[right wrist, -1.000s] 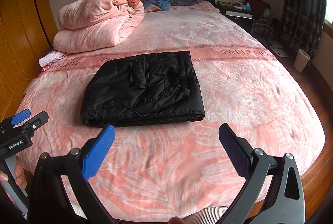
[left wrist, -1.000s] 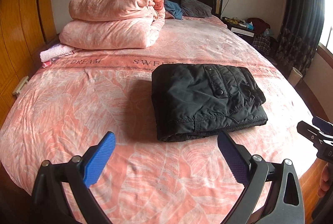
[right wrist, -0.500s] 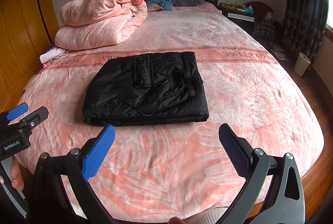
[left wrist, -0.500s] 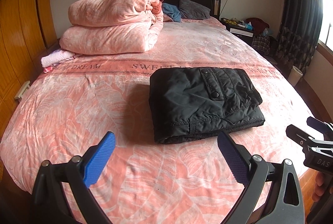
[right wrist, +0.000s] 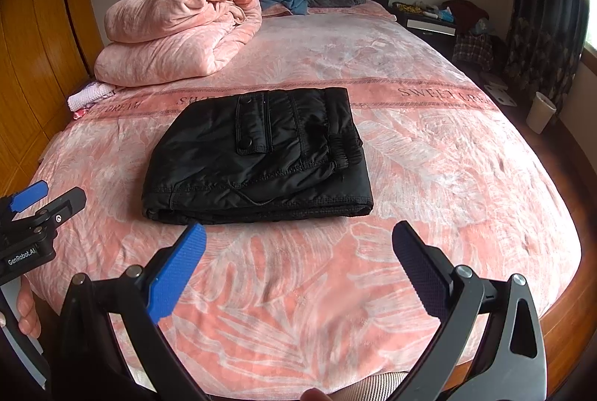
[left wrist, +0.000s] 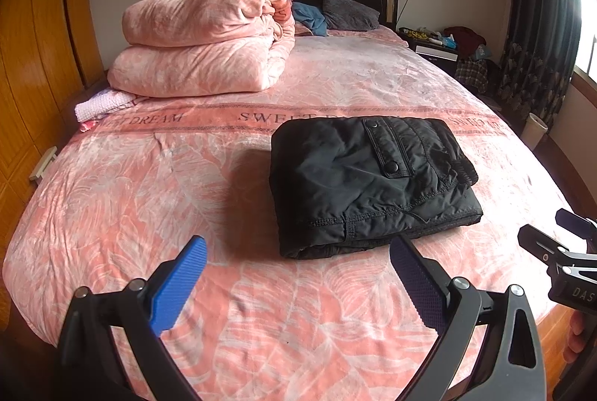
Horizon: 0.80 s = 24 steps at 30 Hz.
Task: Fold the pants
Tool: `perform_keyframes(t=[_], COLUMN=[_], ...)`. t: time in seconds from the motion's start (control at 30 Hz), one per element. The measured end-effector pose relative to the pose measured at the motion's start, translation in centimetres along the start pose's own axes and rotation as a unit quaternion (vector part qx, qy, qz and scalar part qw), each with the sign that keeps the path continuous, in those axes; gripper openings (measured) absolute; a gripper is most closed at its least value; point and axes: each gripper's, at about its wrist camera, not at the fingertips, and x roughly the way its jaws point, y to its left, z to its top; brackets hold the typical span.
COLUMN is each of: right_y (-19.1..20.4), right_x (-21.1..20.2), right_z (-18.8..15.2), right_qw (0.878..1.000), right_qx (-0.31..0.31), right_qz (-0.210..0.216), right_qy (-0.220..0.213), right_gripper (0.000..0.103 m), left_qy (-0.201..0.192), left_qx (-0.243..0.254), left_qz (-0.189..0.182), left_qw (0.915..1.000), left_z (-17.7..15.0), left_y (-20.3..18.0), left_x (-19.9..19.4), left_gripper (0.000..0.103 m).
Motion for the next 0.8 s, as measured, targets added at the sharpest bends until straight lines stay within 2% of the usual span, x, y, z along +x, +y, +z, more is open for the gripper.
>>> perform_keyframes(t=[0.8], right_y=[-0.21], right_x=[0.77], right_z=[-0.18], right_qw=[1.000], right_qx=[0.000], right_qz=[-0.003], right_qy=[0.004], right_gripper=[0.100], left_qy=[0.003], left_qx=[0.001], left_qz=[0.002], left_qw=[1.0000], left_z=[-0.23], left_y=[0.17], left_x=[0.37], left_gripper=[0.099])
